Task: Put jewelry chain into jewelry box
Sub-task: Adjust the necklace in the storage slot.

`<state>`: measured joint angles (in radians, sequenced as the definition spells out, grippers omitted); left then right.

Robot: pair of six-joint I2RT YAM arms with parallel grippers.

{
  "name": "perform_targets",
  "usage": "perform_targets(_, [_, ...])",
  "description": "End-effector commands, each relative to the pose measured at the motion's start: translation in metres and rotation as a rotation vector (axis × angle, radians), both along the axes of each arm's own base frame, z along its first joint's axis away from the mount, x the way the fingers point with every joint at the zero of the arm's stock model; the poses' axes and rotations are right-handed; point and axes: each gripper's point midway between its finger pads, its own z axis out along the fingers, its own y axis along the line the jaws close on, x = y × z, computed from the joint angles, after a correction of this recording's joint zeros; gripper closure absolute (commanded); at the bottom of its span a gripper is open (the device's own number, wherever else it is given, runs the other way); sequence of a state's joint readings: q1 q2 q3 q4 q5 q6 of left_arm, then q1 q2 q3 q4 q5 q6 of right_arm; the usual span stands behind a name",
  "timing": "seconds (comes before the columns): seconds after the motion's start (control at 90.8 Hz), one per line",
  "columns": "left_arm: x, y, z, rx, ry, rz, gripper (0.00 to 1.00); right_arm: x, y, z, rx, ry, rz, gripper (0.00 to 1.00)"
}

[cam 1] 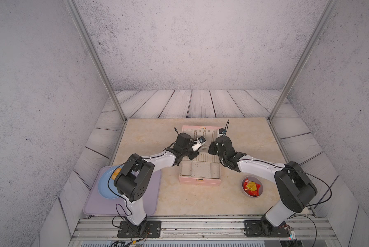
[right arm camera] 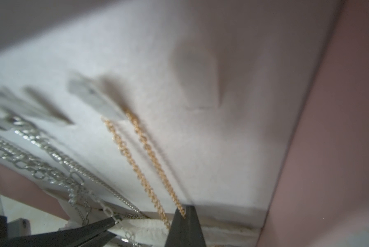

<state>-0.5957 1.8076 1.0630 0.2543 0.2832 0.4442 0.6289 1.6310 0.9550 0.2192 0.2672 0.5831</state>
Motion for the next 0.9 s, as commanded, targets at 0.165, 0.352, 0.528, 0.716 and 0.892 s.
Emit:
perform_targets(0.165, [0.008, -0.011, 0.032, -0.079, -0.078, -0.015, 1.00, -0.004, -0.019, 0.035, -0.021, -0.064, -0.027, 1.00])
perform_targets(0.352, [0.007, -0.011, 0.030, -0.071, -0.075, -0.018, 1.00, -0.003, -0.021, 0.053, -0.028, -0.112, -0.029, 1.00])
perform_targets(0.528, [0.005, -0.012, 0.028, -0.063, -0.073, -0.030, 1.00, -0.001, -0.017, 0.070, -0.003, -0.155, -0.013, 1.00])
perform_targets(0.716, [-0.001, -0.013, 0.022, -0.048, -0.072, -0.070, 1.00, -0.001, -0.014, 0.084, 0.056, -0.189, -0.014, 1.00])
perform_targets(0.892, [0.000, -0.011, 0.018, -0.023, -0.078, -0.067, 1.00, 0.002, -0.016, 0.098, 0.113, -0.239, -0.047, 1.00])
